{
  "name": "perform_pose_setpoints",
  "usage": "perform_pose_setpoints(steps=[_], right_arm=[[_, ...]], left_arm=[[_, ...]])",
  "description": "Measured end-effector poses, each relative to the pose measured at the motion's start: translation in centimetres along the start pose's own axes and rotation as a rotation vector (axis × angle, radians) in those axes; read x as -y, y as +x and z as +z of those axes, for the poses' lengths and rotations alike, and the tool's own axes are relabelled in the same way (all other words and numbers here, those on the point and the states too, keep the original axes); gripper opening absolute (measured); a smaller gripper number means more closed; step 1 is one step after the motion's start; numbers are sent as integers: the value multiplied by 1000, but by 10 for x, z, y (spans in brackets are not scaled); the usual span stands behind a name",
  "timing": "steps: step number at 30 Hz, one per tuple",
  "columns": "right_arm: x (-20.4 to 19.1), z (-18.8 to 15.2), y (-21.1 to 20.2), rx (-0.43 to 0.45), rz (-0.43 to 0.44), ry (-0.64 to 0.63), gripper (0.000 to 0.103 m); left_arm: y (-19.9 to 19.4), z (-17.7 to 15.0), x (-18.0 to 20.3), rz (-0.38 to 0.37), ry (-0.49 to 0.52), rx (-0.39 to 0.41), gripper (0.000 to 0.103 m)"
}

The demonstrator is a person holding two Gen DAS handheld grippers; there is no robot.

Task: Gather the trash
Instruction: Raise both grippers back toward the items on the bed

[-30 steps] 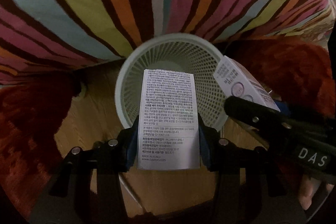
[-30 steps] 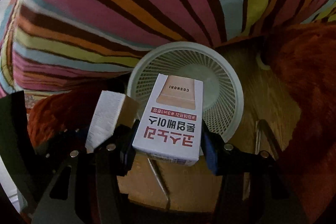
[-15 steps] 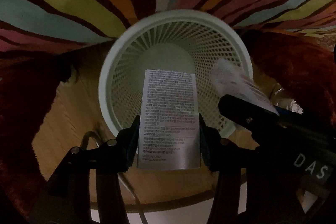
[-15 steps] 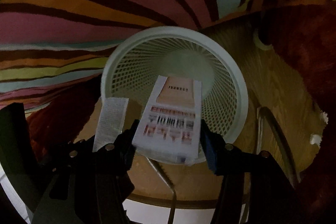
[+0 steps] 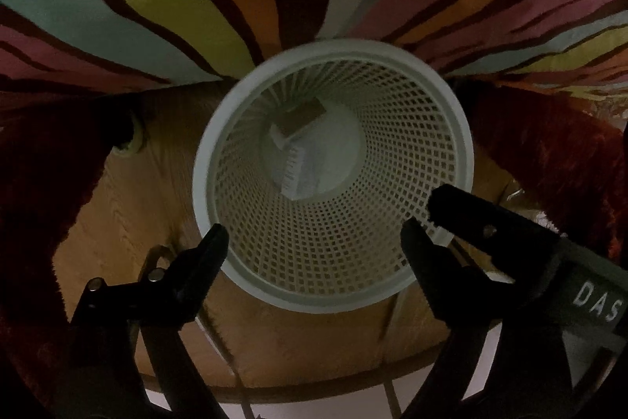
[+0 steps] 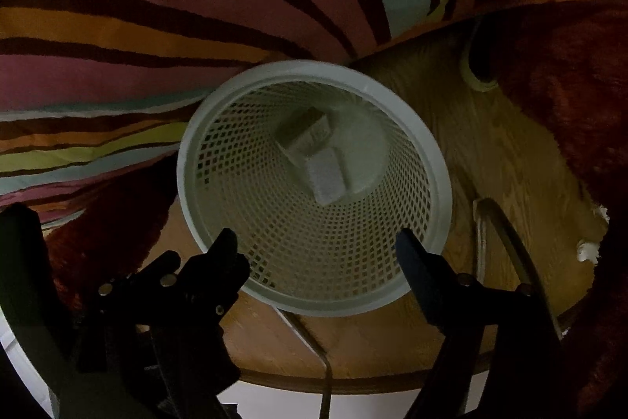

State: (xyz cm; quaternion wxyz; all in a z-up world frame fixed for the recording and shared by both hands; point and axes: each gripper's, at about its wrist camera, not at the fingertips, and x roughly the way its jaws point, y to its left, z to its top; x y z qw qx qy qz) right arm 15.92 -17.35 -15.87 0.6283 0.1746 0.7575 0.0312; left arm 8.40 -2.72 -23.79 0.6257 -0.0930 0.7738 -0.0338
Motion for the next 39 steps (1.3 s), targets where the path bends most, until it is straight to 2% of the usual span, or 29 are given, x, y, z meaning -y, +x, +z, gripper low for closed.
perform_pose_setpoints(steps=[3,7,9,12,14,15,19,22,24,27,32,36,39], right_arm=[[2,-12,-12,60,15,-16,79],[-4,-30,-54,177,59,-66,79],[9,-42,-58,240,66,-98,79],[-3,-54,-96,379,50,-150,79],[-7,-63,-130,514,45,-189,79],[3,-79,-128,567,44,-201,79],[1,-94,-172,875,35,-281,79],[-6,-98,-181,983,32,-344,80],[-9,-95,-190,1024,31,-369,84],[-12,-80,-192,1050,47,-382,84],[-27,-57,-215,1042,41,-397,85],[-29,-48,-207,1049,28,-398,85],[-31,-29,-208,1035,21,-400,85]], left_arm=[[-12,-5,-4,-8,-9,62,89],[-43,-14,-3,-40,-14,181,89],[-61,-20,-3,-70,-13,245,90],[-91,-30,-5,-101,-4,331,91],[-112,-39,-9,-115,2,387,91],[-125,-44,-12,-118,5,433,92],[-161,-54,-18,-103,-21,583,93],[-193,-53,-22,-71,-31,712,96],[-211,-52,-22,-58,-22,782,96],[-234,-43,-19,-53,-10,849,96],[-257,-14,-10,-46,3,889,96],[-272,16,-2,-16,3,914,96],[-277,39,-1,-32,-10,909,96]])
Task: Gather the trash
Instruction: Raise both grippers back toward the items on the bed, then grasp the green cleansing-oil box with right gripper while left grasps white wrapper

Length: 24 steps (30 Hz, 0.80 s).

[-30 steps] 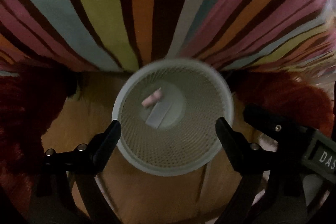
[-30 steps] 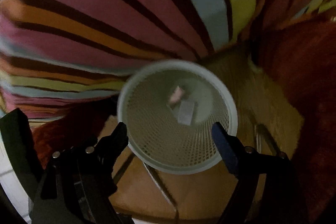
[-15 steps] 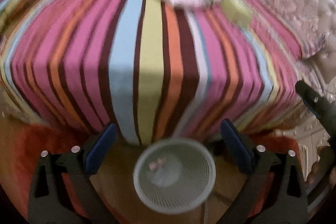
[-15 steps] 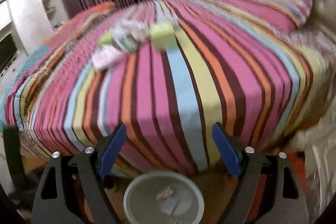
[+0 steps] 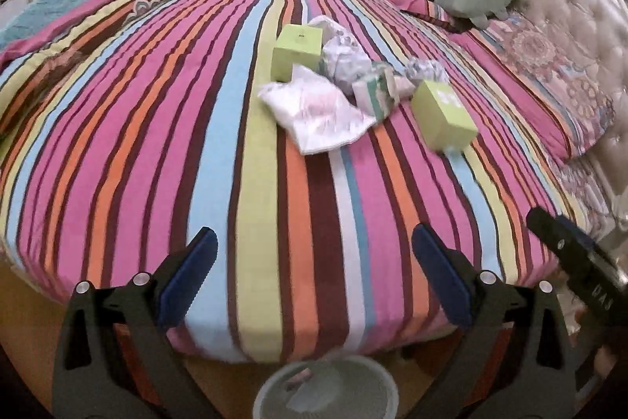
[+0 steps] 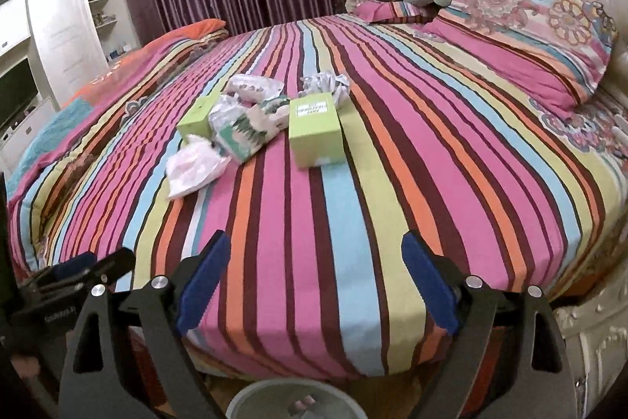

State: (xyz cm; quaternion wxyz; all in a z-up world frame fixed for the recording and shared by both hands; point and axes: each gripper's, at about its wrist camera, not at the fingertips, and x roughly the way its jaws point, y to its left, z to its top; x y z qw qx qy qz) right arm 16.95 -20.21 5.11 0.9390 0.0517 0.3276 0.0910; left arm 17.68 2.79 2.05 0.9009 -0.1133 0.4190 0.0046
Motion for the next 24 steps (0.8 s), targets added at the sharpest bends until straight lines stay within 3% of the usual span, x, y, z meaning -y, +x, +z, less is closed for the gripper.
perform_pose_setpoints(steps=[11,24], right_arm=[[2,37,58,-60,-12,-51,85],[-6,60,108,-102,-52,-124,84]], left_arm=[[66,64,3,15,-44,-42,96],[122,94,-5,57,-109,-103,96]])
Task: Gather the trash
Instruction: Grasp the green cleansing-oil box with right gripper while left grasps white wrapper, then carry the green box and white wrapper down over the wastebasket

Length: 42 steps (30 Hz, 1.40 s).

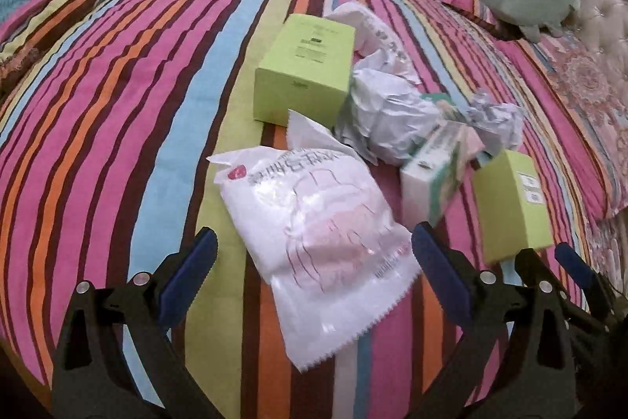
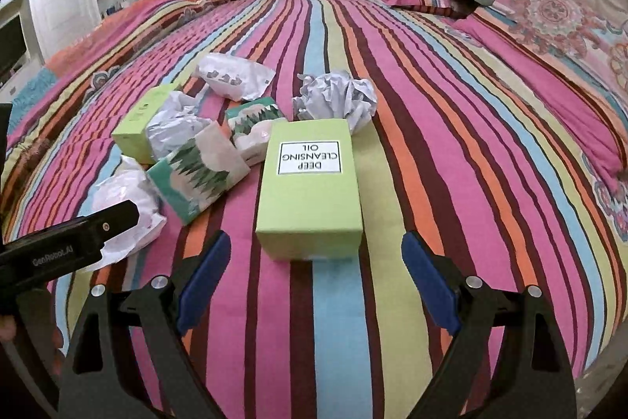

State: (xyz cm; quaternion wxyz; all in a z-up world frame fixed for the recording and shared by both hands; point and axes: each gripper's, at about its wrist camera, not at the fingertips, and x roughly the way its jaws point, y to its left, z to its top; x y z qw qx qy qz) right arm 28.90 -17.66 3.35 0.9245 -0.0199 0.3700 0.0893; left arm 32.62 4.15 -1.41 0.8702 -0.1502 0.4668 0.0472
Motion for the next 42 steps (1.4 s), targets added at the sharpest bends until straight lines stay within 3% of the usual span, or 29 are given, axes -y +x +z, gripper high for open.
perform_pose_setpoints(steps=[12,14,15,17,18,19,20,29,42], right_arm=[[-5,8,36,-56,-51,-22,84],[-3,8,39,-66,-49,-14,83],[-2,8,41,-79,-39,-3,78],[0,7,43,-108,-15,16,64],[1,5,42,-111,-6,20,58],[1,4,40,-111,-14,13,55],[0,3,38,-111,-17,8,55],[9,-14,14,-119,26,64,55],[2,-51,-48,-94,89,72,55]], left_arm=[[25,20,-5,78,-23,-47,96],[27,20,-1,105,11,-55,96],[28,21,0,114,24,-60,95],[28,22,1,103,49,-64,84],[25,23,1,106,61,-54,67],[23,23,1,105,67,-46,43],[20,25,-1,90,66,-41,41],[-1,16,-15,67,59,-44,38],[-66,-42,-30,37,142,-11,38]])
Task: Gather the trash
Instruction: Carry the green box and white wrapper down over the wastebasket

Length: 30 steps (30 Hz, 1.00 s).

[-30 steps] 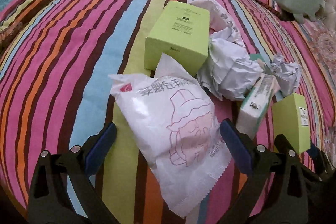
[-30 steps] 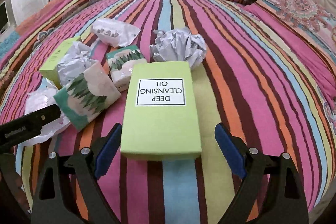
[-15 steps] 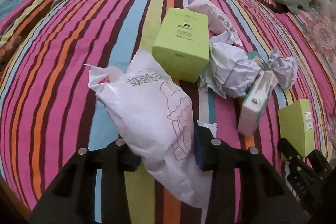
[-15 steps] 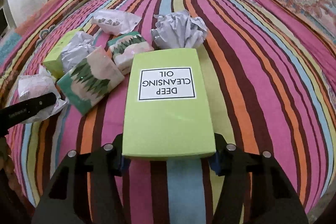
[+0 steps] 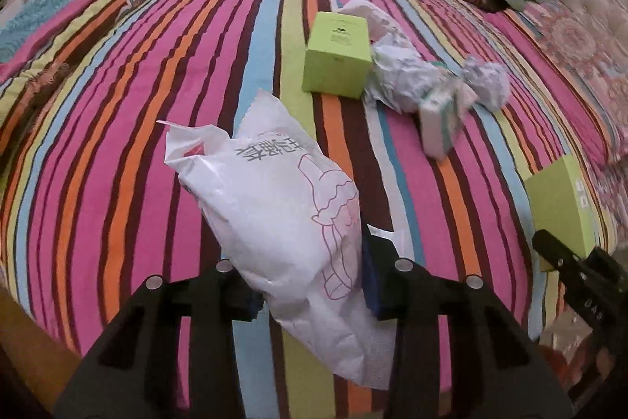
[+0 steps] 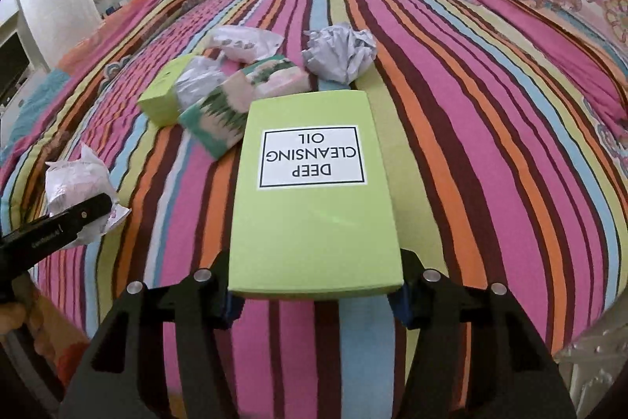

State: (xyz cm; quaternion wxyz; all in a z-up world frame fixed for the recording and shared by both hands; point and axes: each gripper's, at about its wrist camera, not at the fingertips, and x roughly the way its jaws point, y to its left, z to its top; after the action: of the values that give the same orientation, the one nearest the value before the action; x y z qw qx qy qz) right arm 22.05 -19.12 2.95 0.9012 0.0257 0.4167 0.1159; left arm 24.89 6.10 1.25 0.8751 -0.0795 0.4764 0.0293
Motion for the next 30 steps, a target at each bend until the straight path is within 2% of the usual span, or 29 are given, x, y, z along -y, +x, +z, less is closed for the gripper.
perform_pose_setpoints(steps=[11,19,22,26,30], right_arm=[[-10,-40,-52,15,56,12,55],[-18,-86,-74,-72,90,20,55],[-16,-107,-73,-129,116,65,55],[-20,-136,-68,-196,105,70,55],[-16,-161,-49,-299,137,132,55]], left_arm=[[-56,-69,5,-64,75,21,38],[-85,-128,11,-106,147,-14,38],[-86,-153,16,-112,172,-50,38],[-77,-183,23,-119,211,-123,38],[-54,-210,35,-166,249,-253,38]])
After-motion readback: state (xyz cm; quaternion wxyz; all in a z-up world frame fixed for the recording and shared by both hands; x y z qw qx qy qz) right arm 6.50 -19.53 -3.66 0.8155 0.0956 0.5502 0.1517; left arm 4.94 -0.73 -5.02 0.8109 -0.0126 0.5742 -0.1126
